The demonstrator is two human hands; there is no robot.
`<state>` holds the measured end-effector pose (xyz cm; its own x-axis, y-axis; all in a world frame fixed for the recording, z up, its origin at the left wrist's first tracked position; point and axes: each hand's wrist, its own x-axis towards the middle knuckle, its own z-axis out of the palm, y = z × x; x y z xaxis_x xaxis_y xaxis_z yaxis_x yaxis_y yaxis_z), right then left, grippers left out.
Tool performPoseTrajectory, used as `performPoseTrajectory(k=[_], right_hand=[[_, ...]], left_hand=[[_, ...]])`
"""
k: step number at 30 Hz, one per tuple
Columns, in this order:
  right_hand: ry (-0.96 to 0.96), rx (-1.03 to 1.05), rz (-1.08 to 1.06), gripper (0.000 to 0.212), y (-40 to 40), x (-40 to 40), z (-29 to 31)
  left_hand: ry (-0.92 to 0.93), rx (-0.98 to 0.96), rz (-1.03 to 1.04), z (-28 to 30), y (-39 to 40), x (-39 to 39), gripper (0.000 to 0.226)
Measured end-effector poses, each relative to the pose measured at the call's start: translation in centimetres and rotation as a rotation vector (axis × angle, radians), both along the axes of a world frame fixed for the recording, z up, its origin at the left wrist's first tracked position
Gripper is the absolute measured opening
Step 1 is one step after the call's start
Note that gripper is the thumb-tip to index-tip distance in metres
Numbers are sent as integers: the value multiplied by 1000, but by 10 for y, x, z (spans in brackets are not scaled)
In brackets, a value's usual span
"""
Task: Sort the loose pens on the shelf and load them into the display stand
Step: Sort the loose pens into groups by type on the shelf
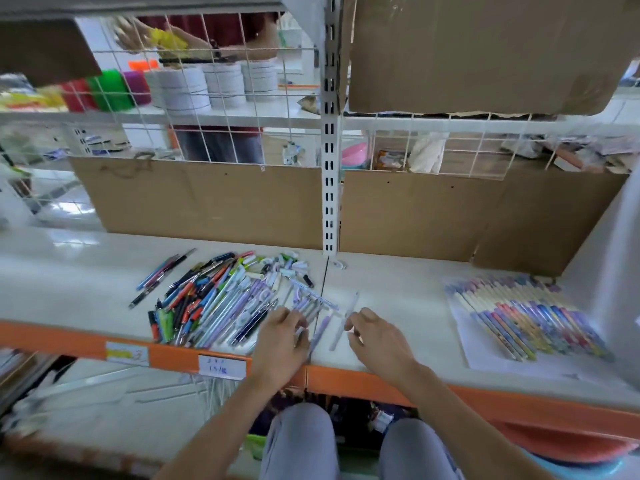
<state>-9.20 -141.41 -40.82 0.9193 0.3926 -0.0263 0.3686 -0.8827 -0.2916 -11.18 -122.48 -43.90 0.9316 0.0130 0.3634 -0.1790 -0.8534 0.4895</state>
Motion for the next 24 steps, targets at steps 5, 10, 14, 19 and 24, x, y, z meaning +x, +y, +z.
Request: performPoseTrajectory(k=[5,10,14,19,24], right_hand=[[39,-11,98,31,35,-1,-5],[50,5,65,21,46,3,-7],[0,22,-7,23,56,7,-6],[-22,85,93,31,80,-1,-15],[-18,204,45,24,78,0,-29]], left_hand=[[63,44,150,-3,37,-3,22],[131,22,65,-8,45,-5,23],[144,-11,46,-9,44,-6,22],[80,-116,-11,-7,51,-7,18],[-57,-74,148,0,83,-2,5]])
